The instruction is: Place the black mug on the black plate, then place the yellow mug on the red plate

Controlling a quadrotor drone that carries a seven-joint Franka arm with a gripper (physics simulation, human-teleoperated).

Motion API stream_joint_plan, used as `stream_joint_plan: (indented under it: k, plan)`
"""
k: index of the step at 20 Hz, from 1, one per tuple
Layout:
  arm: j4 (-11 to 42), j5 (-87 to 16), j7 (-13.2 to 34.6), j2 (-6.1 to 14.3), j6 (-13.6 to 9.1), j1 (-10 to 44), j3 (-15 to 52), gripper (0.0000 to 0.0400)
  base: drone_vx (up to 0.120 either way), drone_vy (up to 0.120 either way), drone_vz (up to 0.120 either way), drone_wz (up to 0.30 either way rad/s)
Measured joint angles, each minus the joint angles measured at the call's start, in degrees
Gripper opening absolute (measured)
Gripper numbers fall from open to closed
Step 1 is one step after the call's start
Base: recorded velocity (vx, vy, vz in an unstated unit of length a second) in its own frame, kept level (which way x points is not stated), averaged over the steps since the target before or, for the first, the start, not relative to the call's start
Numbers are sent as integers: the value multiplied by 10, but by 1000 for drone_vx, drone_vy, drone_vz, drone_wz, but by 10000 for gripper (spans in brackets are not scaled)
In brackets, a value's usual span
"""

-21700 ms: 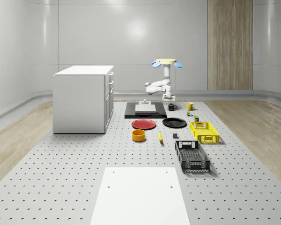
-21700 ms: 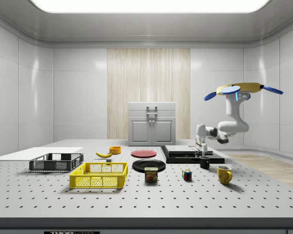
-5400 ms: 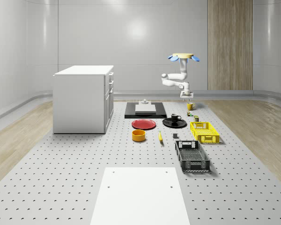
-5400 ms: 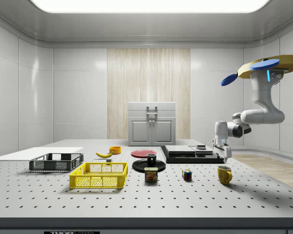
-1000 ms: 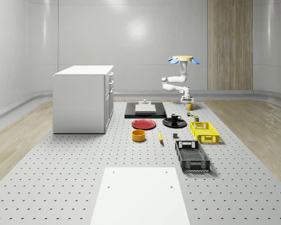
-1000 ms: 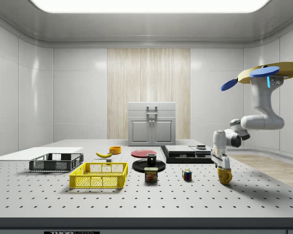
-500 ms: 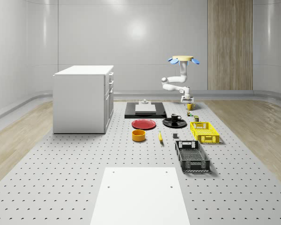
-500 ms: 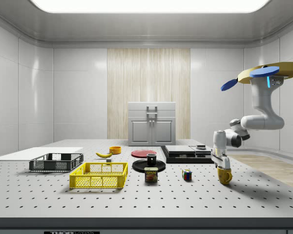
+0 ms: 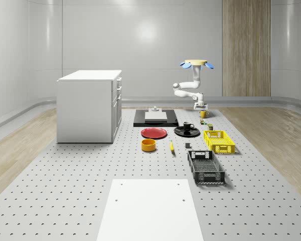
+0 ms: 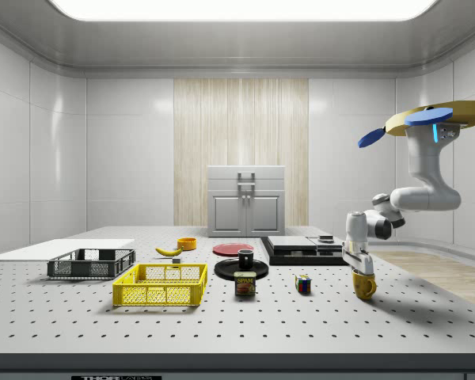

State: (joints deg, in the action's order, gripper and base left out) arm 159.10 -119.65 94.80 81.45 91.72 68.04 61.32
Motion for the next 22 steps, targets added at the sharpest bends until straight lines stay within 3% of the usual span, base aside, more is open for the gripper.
stream_joint_plan:
  k: [13,22]
  plan:
    - [10,19,1,-1,-12,-5,20,101,0,0,0,0]
    - [26,60,5,0,-31,-9,64,100,0,0,120,0]
